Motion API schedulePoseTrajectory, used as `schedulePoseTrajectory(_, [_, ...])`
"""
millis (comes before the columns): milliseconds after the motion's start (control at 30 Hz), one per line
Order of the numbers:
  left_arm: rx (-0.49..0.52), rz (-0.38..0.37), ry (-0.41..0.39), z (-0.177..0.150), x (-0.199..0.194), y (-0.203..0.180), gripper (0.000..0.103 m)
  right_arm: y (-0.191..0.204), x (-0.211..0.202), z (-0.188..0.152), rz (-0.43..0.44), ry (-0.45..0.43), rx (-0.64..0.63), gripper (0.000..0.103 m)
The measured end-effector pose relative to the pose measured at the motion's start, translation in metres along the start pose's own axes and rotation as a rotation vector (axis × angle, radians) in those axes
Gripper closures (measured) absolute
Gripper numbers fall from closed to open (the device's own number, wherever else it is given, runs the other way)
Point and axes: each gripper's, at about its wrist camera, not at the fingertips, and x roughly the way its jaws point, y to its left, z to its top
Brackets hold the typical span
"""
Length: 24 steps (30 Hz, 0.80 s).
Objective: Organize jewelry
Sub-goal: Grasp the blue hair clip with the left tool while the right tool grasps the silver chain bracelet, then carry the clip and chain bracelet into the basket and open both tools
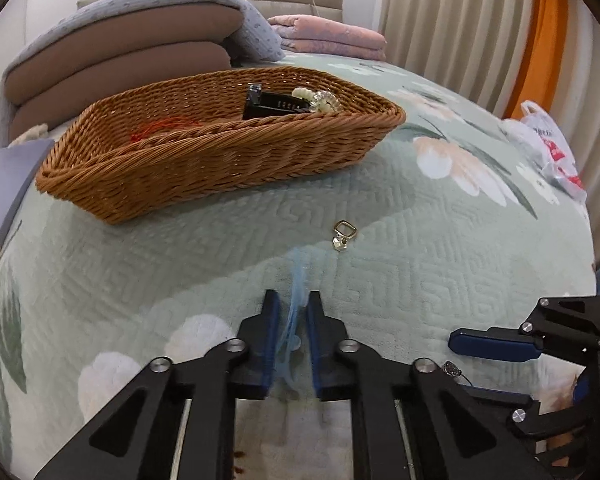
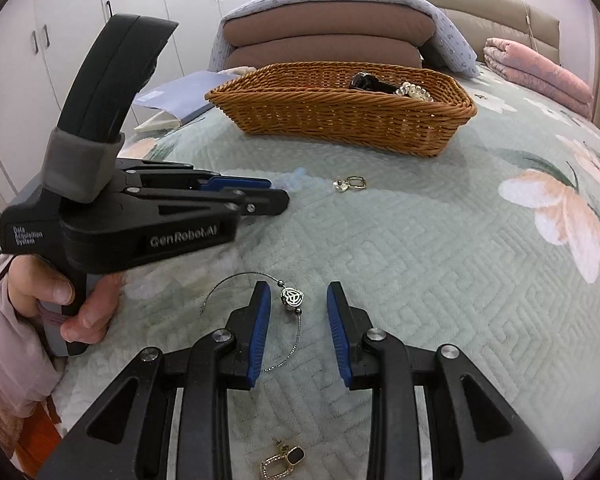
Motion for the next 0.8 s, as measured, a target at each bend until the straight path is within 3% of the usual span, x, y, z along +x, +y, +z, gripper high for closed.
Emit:
schedulePoseTrajectory(233, [0.0, -0.011, -0.021, -0.003, -0.004, 0.0, 0.095, 0.007, 0.003, 0.002, -0.041, 0.005, -0.037, 0.072])
schedulePoseTrajectory(400, [0.004, -0.019, -0.03, -0.005, -0.007, -0.001, 0.095, 0.009, 0.005, 0.002, -0.039, 0.003, -0.043, 0.089])
schedulePoseTrajectory(800, [0.001, -0.035, -0.084, -0.007, -0.019, 0.0, 0.095, -0.007, -0.009, 0.001, 0.018, -0.055, 0.028, 0.089])
